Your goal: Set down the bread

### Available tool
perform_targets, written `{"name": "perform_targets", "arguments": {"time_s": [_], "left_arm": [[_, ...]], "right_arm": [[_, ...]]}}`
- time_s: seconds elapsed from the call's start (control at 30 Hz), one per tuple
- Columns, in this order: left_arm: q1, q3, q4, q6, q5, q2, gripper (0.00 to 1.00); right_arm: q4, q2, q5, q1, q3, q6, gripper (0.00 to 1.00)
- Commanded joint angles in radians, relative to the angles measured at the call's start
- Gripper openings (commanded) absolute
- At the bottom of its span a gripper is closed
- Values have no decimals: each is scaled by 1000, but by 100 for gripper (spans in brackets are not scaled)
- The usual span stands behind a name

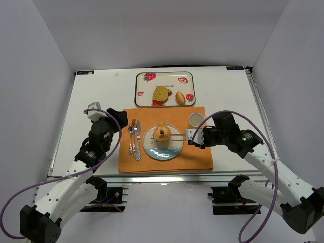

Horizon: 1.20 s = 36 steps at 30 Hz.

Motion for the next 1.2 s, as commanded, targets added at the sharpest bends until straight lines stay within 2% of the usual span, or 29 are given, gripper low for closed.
{"name": "perform_targets", "arguments": {"time_s": [0.0, 0.07, 0.23, 0.33, 0.63, 1.17], "left_arm": [[6, 6, 10, -8, 11, -23, 74], [6, 3, 5, -8, 10, -32, 74], [6, -2, 2, -8, 4, -41, 74], [6, -7, 8, -9, 5, -38, 74], [6, 0, 19, -5, 10, -20, 75], [6, 1, 22, -5, 14, -6, 74]], "right_arm": [[79, 2, 8, -6, 6, -24, 16], [79, 2, 9, -6, 5, -29, 27], [62, -18, -6, -6, -4, -43, 44], [50, -26, -12, -5, 0, -43, 48], [40, -53, -44, -6, 17, -32, 50], [28, -62, -63, -6, 9, -12, 46]]}}
